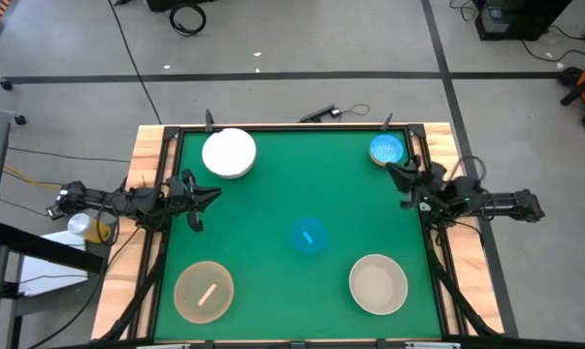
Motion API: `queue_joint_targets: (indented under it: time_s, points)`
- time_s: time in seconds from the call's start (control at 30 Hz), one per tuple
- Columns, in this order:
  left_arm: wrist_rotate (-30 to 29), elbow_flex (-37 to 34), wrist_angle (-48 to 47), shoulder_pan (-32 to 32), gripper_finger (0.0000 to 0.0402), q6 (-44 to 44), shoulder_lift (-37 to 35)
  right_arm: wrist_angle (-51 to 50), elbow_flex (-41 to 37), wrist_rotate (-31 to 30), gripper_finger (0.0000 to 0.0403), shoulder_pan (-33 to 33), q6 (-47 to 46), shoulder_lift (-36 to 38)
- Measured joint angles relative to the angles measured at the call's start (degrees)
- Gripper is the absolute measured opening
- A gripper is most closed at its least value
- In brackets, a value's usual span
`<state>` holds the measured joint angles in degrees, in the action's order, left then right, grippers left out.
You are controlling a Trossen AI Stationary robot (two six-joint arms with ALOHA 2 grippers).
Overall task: Nest bowls inside each other
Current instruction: Stack the orange transparent bowl on top of the white bowl
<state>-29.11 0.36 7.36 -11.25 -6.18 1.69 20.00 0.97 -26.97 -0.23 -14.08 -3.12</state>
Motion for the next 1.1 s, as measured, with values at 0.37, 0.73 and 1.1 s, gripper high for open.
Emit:
queue_joint_targets:
  time_s: [0.37, 0.73, 1.1]
  points:
    - [-0.17, 0.0, 1.48, 1.82, 0.0048, -3.51, 8.93, -11.81, 9.13, 20.92, 0.0053, 6.1, -18.3, -23.6]
    - [9.61, 6.61, 1.33, 0.06, 0.0048, -4.49, 16.65, -16.29, 29.99, 14.08, 0.0108, 15.25, -8.67, -52.12]
    - [12.16, 31.58, -43.17, -11.65, 0.0048, -17.61, 33.1, -11.98, 40.0, 10.21, 0.0171, 11.6, -8.48, -73.89]
